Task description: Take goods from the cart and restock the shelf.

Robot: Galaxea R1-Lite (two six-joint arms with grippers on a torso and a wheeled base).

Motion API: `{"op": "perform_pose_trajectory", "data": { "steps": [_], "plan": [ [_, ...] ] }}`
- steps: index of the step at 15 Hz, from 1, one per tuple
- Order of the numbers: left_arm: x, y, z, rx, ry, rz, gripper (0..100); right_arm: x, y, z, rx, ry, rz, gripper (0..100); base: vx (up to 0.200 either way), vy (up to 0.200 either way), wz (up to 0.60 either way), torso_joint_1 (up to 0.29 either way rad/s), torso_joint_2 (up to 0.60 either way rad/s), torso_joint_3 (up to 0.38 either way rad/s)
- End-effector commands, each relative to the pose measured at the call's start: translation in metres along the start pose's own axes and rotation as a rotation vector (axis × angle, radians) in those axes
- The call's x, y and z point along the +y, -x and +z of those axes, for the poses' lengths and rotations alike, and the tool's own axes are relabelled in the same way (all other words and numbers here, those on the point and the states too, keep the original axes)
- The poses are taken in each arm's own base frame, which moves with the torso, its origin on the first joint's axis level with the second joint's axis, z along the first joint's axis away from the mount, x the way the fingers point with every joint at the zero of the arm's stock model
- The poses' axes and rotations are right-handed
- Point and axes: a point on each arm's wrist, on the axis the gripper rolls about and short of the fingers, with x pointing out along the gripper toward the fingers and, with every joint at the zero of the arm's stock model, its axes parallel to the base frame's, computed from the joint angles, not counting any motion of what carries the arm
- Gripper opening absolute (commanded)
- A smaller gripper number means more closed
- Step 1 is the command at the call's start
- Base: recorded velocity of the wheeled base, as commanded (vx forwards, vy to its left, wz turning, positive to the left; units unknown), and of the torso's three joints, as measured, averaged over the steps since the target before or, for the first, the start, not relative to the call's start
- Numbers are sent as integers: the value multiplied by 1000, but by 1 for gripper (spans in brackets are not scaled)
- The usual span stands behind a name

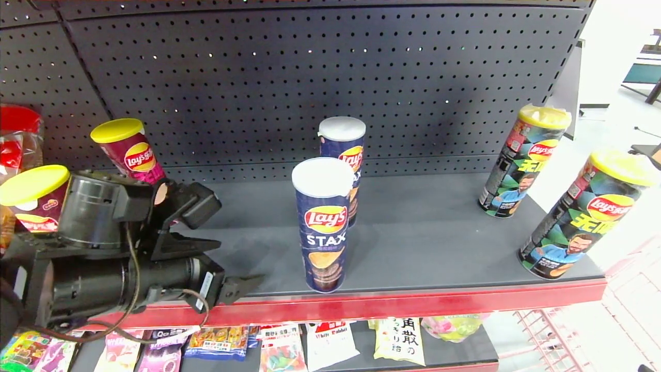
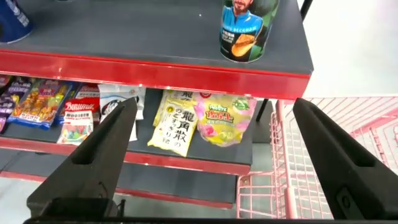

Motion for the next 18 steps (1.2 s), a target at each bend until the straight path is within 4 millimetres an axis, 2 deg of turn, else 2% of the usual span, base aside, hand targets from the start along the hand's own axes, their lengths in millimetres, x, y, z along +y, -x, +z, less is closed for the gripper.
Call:
{"op": "perform_pose_trajectory", "data": {
  "steps": [1,8,18],
  "plan": [
    [-1,-17,5,27,-4,-12,100,0,8,-4,-49,2,-4,100,0,0,0,0,0,0],
    [-6,-44,24,24,-30,-22,100,1,11,-7,-41,0,-5,100,0,0,0,0,0,0],
    [-13,-60,33,14,-47,-44,100,1,11,-7,-38,-21,-5,100,0,0,0,0,0,0]
  ]
}}
